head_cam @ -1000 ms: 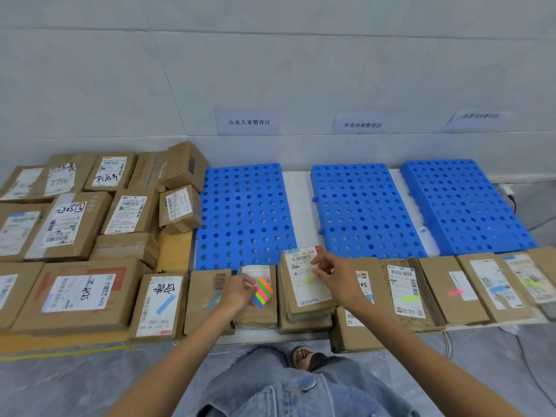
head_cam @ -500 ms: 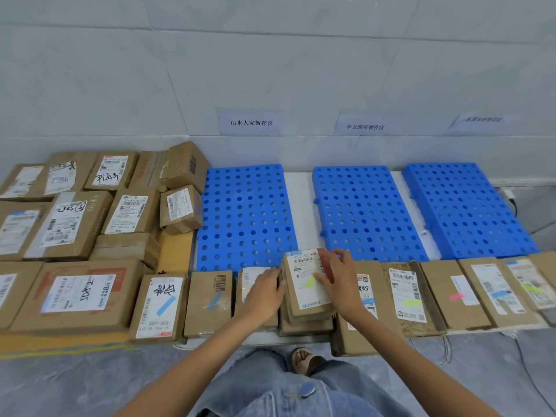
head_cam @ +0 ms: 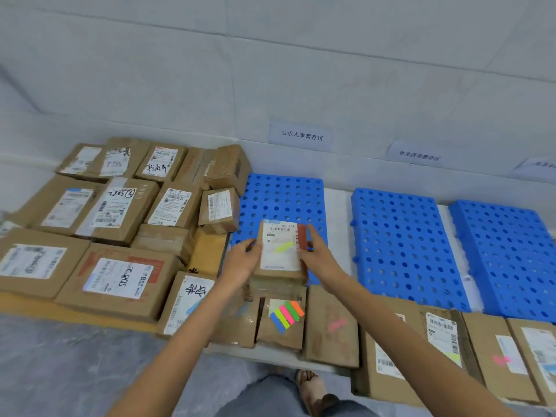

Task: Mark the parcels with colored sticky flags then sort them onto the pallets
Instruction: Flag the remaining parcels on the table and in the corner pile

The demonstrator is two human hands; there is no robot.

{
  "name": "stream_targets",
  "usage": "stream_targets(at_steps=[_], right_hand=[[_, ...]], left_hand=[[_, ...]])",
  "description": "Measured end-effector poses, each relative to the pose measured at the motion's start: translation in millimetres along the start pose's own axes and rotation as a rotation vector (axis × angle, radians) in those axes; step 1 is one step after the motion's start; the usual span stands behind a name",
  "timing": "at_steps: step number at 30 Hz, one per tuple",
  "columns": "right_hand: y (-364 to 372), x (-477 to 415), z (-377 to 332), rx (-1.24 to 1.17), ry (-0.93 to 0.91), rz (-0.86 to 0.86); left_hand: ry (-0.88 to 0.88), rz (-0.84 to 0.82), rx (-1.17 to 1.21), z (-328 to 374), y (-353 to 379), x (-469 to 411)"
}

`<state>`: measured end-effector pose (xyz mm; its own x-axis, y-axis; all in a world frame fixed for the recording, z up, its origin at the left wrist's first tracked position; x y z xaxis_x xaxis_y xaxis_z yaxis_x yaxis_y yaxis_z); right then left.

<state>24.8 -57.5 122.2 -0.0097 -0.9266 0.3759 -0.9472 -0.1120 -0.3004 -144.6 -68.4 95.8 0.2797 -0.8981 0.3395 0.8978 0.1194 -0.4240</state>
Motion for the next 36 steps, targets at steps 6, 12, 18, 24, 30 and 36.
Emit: stream_targets(at_steps=[6, 12, 18, 24, 30, 36], right_hand=[[102, -46, -46, 0.212, 0.153, -0.259], [163, -83, -42, 0.119, 0.197, -0.234], [174, -95, -21, 0.054, 0.163, -0.247], [172, -100, 6, -0.017, 0.071, -0.342], [183, -104, 19, 0.224, -0.143, -0.352], [173, -119, 10, 0.273, -0.220, -0.038]], left_hand=[[-0.163, 0.066, -0.254, -23, -83, -73], [-0.170, 0.133, -0.351, -52, -106, -110], [-0.085, 0.199, -0.326, -73, -90, -116], [0.083, 0.258, -0.289, -100, -81, -115], [0.251, 0.281, -0.485, -111, -77, -110], [0.437, 0.287, -0.577, -106, -76, -125]])
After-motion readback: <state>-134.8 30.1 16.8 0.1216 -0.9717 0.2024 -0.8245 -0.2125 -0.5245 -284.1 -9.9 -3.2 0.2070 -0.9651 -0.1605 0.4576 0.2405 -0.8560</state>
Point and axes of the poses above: each hand's wrist, its own x-axis away from the middle knuckle, its own y-axis out of the palm, z = x × y, the point moved 1 cm from there along -x, towards the middle knuckle, and after that the axes turned 8 degrees about z, right-handed, at the moved point
